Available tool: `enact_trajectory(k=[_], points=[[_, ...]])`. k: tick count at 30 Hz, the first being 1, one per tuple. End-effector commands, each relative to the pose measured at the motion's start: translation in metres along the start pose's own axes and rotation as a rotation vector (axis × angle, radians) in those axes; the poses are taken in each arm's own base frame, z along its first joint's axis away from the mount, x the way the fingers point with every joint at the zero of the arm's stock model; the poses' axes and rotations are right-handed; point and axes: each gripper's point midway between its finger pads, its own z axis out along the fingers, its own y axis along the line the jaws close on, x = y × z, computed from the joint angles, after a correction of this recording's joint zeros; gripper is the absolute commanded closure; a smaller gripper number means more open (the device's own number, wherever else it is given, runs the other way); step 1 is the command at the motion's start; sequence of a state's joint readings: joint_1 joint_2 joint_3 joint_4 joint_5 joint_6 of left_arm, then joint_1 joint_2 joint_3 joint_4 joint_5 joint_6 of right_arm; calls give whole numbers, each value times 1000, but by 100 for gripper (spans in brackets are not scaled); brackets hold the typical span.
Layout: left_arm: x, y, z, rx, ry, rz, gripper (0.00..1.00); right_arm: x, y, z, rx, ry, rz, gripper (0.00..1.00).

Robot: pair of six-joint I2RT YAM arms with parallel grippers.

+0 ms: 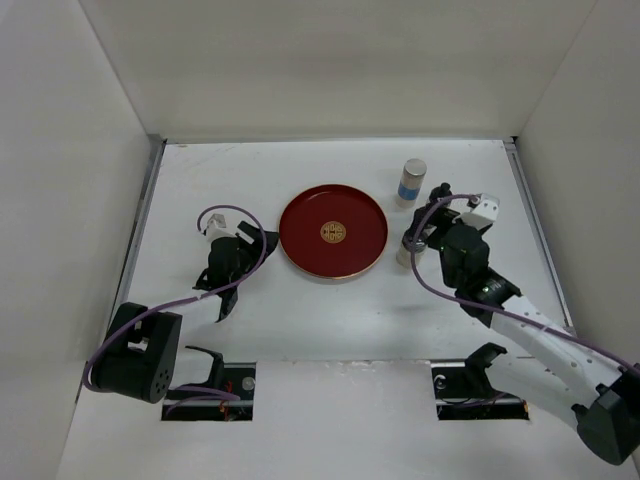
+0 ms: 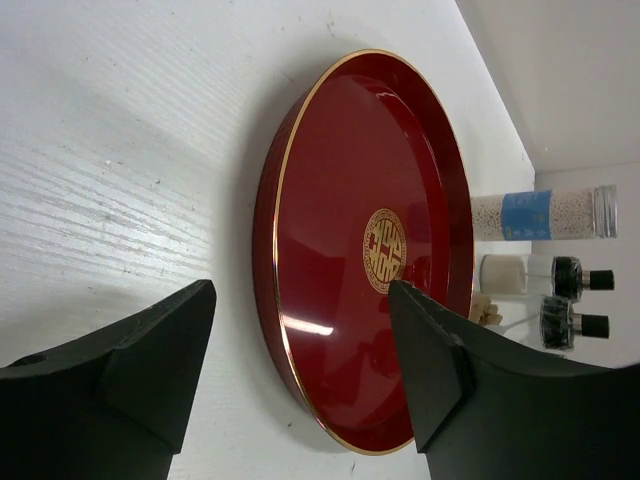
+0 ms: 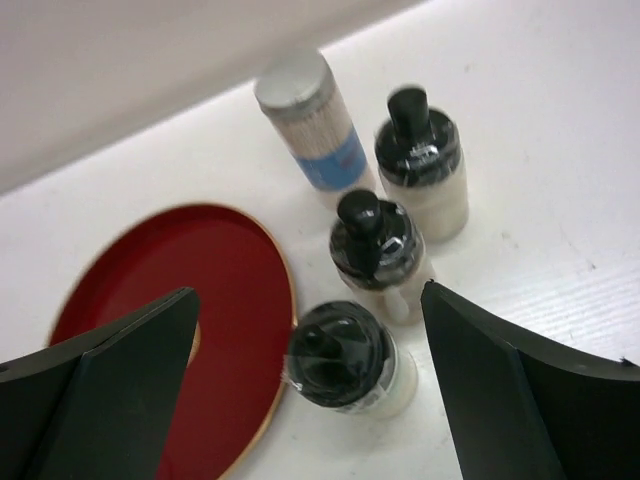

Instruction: Organize the condiment bottles

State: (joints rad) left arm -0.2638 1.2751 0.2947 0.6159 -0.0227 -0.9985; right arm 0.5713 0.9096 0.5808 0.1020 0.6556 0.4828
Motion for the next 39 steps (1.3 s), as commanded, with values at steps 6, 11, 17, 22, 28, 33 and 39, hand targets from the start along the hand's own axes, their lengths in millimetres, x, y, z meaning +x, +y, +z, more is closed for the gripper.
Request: enact_trajectory(k=[6,11,17,22,28,33,39], points=[[-26,-13,-5,54,-112,-1,31,-58,34,-14,-99,-72,34,47],[-31,-13,-10,66,-151,16,66,-87,53,-2,-116,-98,10,70],[-30,-12,-11,58,-165,42,85,-104,42,65,-7,-44,-105,50],[-32,-13,-12,58,-185,49,63,-106,40,116,28,0,-180,9],[-30,-13,-11,58,-180,51,54,-77,52,166,7,120,-238,0],[-28,-15,-11,61,-176,55,50,-42,46,194,40,188,-271,0],[-26,-13,-9,56,-165,55,49,-17,28,211,107,226,-287,0]])
